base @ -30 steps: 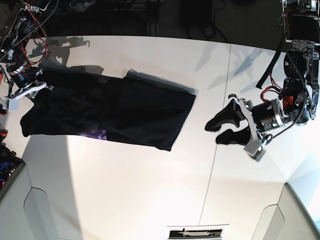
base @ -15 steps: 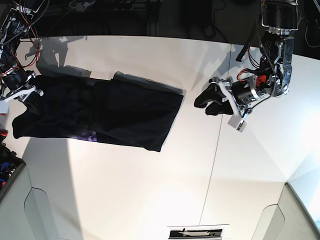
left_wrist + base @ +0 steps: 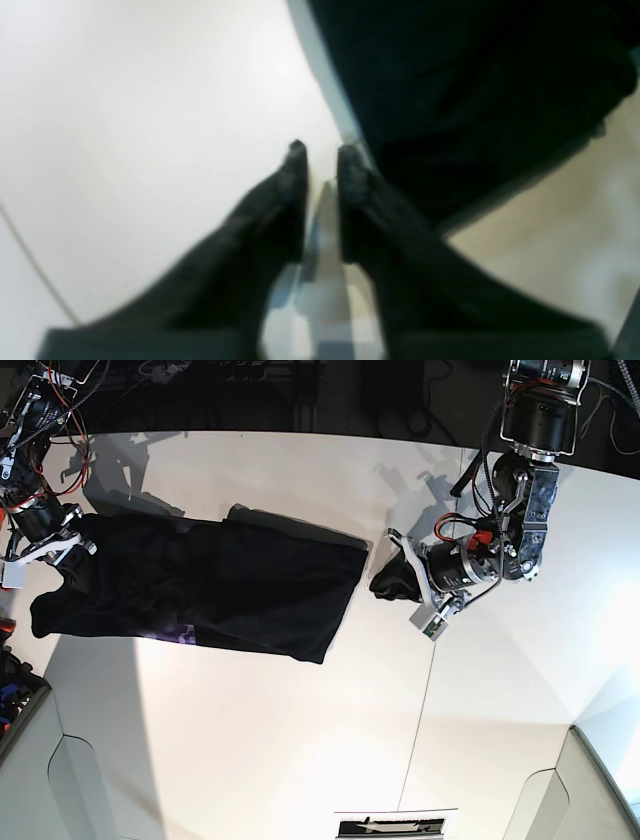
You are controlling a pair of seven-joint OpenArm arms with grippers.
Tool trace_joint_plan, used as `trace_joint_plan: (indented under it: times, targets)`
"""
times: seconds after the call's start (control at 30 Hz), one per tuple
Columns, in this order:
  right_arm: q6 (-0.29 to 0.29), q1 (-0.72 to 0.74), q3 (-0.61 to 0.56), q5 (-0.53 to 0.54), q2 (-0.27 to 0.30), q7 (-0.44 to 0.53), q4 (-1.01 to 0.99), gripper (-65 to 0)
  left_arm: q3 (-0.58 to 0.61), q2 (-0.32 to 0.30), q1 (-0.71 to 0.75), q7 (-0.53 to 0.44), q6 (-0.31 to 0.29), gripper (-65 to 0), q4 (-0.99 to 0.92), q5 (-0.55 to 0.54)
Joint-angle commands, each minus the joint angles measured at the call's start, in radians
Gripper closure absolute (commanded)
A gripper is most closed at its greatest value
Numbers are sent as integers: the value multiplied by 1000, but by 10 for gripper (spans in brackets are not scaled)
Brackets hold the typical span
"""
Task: Layout the t-shirt on the table in an organized manner, then fold the t-shirt properly
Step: 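Grasp the folded bundle edges with both grippers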
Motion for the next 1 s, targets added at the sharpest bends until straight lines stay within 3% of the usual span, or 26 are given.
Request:
trace_joint_plan:
  times: [0.0, 0.13, 0.33, 0.53, 0.67, 0.8, 0.9, 0.93, 0.97]
  targets:
    - [11, 14, 3, 28, 14, 19, 22, 0, -4, -8, -22, -18, -8, -47, 16, -20]
    - [12, 24, 3, 46, 13, 14, 22, 0, 8, -8, -20, -13, -8, 0, 15, -21]
    - [19, 73, -18, 75, 10, -30, 39, 0, 102, -7, -21, -10, -8, 0, 16, -15]
    - [23, 77, -134, 65, -52, -29, 146, 0, 177, 5, -21, -10, -8, 0, 15, -3]
    - [23, 77, -280, -7, -119, -5, 194, 0, 177, 33, -21, 5, -8, 0, 15, -2]
    - [22, 77, -474, -238, -176, 57, 187, 0, 177, 40, -21, 13, -8, 0, 15, -2]
    - [19, 77, -617, -367, -180, 121, 175, -425, 177, 40, -21, 14, -8, 0, 15, -2]
    - [18, 77, -658, -386, -180, 133, 175, -462, 177, 40, -21, 16, -8, 0, 15, -2]
    - [18, 78, -697, -398, -180, 143, 175, -453, 176, 39, -21, 17, -8, 0, 15, -2]
